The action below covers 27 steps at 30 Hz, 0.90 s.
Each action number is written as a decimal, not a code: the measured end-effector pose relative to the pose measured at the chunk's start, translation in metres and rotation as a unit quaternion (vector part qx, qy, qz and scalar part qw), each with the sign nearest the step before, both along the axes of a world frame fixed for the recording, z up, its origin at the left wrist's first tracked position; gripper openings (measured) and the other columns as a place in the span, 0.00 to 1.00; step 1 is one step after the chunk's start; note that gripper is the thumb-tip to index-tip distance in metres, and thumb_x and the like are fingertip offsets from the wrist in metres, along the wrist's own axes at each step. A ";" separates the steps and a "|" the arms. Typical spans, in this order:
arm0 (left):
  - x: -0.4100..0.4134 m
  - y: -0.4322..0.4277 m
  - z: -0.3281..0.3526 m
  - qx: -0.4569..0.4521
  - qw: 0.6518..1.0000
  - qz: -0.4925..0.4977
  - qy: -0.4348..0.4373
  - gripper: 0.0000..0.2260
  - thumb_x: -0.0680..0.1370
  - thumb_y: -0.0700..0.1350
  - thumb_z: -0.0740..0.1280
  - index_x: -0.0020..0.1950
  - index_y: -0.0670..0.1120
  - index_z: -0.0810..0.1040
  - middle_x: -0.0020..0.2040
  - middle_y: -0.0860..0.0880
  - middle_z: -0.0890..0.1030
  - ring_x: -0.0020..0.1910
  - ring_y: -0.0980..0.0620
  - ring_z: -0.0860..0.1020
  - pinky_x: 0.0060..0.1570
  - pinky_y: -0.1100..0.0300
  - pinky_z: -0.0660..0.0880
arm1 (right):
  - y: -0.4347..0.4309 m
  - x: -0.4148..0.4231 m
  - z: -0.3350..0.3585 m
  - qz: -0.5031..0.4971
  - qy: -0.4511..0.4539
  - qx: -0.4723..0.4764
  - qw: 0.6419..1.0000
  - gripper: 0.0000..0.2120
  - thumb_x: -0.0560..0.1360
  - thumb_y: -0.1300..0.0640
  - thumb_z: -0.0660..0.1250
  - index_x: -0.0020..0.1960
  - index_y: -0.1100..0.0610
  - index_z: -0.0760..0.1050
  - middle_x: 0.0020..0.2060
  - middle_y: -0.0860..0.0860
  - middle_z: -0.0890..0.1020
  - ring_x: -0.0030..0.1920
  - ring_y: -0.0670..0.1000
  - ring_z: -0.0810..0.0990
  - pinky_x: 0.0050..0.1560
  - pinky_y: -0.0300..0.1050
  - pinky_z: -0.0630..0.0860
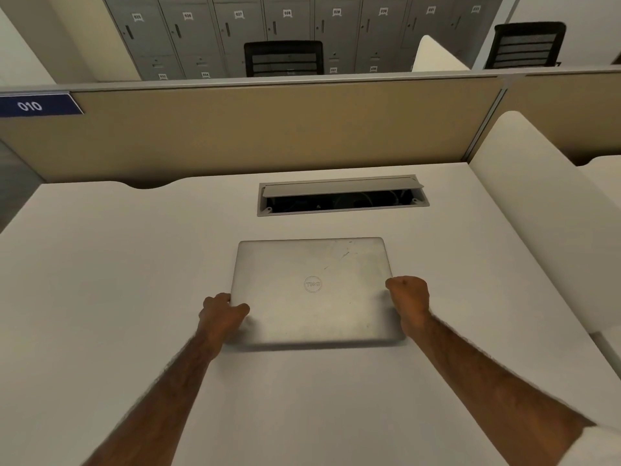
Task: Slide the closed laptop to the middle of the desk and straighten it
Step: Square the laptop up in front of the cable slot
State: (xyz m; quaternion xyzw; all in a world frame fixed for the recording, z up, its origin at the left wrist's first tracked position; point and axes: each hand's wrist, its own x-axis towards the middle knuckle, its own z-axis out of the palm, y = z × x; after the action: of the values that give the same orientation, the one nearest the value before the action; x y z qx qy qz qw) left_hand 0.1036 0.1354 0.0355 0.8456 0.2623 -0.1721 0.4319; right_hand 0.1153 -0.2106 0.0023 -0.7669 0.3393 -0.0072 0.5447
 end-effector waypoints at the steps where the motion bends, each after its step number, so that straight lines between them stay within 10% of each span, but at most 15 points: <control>1: -0.001 0.000 0.000 0.000 1.000 -0.006 0.002 0.31 0.63 0.51 0.65 0.65 0.40 0.79 0.63 0.39 0.79 0.60 0.37 0.79 0.60 0.44 0.80 | -0.002 0.001 0.001 0.005 -0.001 -0.002 1.000 0.19 0.70 0.66 0.65 0.27 0.53 0.60 0.30 0.54 0.62 0.37 0.54 0.61 0.40 0.51 0.60; 27: -0.006 0.000 -0.019 -0.002 0.999 -0.007 -0.031 0.12 0.72 0.41 0.65 0.52 0.38 0.81 0.54 0.37 0.80 0.53 0.35 0.80 0.43 0.54 0.74 | -0.008 -0.012 0.007 0.033 0.015 0.020 0.999 0.14 0.69 0.68 0.65 0.32 0.57 0.62 0.33 0.56 0.62 0.38 0.55 0.59 0.39 0.49 0.56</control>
State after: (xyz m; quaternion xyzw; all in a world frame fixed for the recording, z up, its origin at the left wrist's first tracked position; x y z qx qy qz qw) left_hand 0.0980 0.1357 0.0166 0.8513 0.2426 -0.1494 0.4406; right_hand 0.1032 -0.2184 0.0096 -0.7667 0.3223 0.0292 0.5544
